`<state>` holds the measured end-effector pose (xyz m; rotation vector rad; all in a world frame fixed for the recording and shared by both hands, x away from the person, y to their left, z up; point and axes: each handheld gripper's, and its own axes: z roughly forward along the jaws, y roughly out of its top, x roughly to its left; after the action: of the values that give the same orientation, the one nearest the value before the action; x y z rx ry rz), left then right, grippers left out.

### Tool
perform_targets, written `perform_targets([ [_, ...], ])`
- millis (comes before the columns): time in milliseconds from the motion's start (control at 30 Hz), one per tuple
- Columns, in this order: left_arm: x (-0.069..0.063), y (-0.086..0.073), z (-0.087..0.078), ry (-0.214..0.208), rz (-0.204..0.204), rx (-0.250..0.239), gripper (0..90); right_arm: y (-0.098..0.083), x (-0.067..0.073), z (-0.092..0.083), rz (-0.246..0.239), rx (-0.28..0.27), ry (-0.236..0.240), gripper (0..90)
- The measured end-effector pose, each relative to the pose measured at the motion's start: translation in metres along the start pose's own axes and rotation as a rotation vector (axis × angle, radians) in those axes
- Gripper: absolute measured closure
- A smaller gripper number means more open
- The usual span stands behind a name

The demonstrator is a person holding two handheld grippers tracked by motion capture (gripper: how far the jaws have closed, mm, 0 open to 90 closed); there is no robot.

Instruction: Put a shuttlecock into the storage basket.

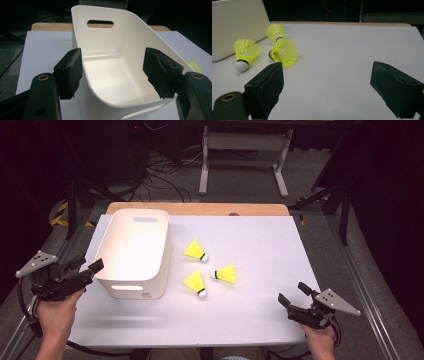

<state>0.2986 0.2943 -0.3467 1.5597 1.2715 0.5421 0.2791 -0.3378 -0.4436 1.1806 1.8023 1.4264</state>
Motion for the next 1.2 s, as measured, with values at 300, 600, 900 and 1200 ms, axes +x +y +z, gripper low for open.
perform_targets([
  [300,-0.011,0.005,0.012,-0.035,0.007,0.014,33.2,0.000,0.000,0.000,-0.001,-0.001,0.004,12.2],
  [600,-0.019,0.008,0.019,-0.059,0.007,0.023,32.6,0.000,0.001,0.000,-0.003,-0.001,0.006,12.1],
  [900,-0.028,0.010,0.028,-0.085,0.014,0.034,32.2,0.000,0.000,0.000,-0.002,-0.001,0.005,12.2],
  [1200,-0.040,0.011,0.039,-0.110,0.033,0.050,32.3,0.000,0.000,0.000,-0.001,-0.001,0.006,12.2],
])
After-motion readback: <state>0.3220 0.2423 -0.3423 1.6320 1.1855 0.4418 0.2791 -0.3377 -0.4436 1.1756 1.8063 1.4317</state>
